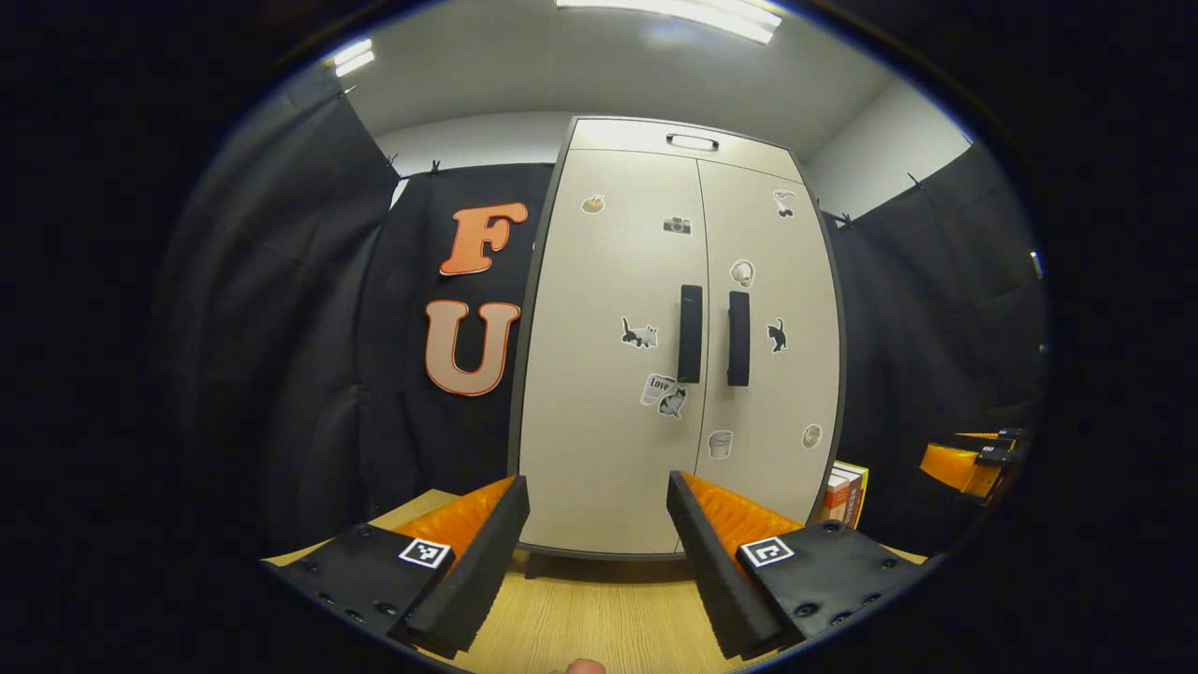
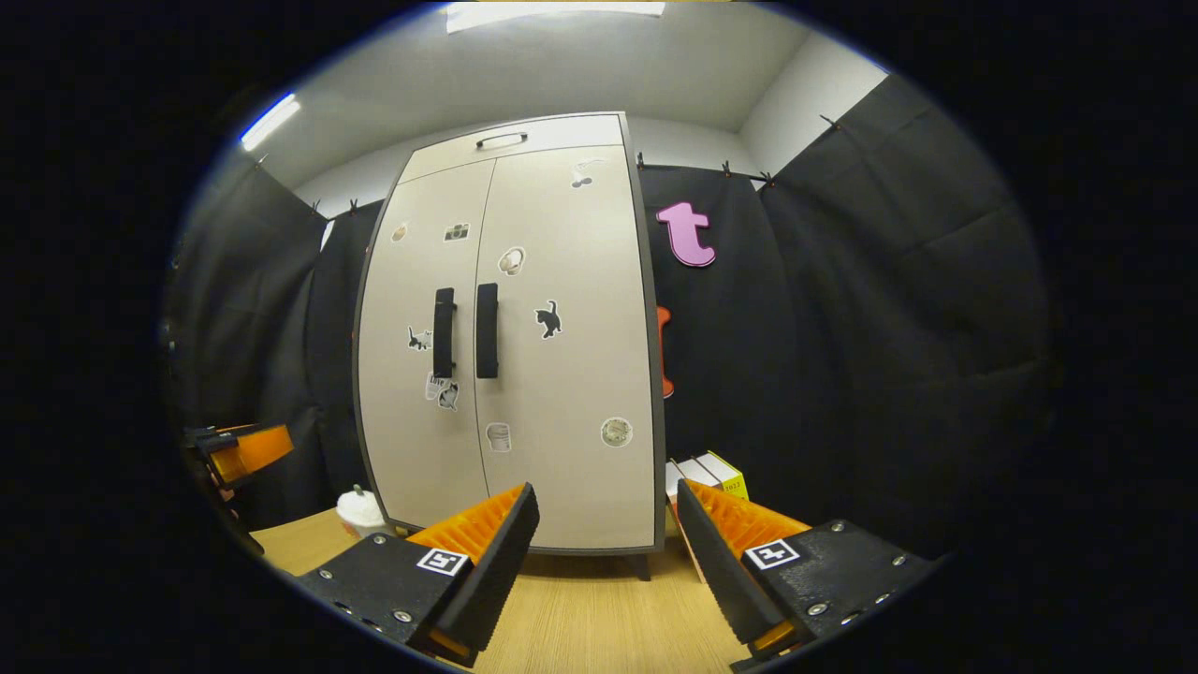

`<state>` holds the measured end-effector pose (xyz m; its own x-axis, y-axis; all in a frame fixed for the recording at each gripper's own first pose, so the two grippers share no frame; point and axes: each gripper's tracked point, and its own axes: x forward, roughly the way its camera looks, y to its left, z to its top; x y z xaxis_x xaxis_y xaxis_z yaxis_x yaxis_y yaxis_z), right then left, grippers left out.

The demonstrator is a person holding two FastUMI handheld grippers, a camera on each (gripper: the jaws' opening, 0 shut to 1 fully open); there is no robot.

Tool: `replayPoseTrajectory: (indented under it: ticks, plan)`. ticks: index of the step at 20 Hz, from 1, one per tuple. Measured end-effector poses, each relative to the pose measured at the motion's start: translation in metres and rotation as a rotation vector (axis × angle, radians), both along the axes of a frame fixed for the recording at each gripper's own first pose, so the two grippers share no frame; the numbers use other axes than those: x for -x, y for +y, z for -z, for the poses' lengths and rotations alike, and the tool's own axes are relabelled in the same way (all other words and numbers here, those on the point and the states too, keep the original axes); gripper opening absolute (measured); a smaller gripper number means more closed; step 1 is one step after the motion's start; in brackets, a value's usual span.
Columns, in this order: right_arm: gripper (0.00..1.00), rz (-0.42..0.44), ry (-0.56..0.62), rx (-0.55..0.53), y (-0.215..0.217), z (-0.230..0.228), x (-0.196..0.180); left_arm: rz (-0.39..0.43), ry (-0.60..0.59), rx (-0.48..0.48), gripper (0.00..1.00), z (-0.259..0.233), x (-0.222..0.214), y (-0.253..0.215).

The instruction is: Grab one shoe with the right hand and put it into the shoe cabinet, grab the other shoe with the left hand and put it into the shoe cabinet; then close the right door with the right hand and the left door with the left hand.

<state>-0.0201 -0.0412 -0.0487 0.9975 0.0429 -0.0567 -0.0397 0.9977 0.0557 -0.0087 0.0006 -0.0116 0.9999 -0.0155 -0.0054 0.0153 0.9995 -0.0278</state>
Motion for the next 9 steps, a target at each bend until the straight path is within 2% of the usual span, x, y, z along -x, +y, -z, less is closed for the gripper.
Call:
replayPoseTrajectory:
  ticks: [9]
  plan:
    - [0.92,-0.006,-0.012,-0.003,0.0025,-0.0041,-0.0002,0.002,-0.001,0.015,0.96,-0.0042,-0.0029,-0.0009]
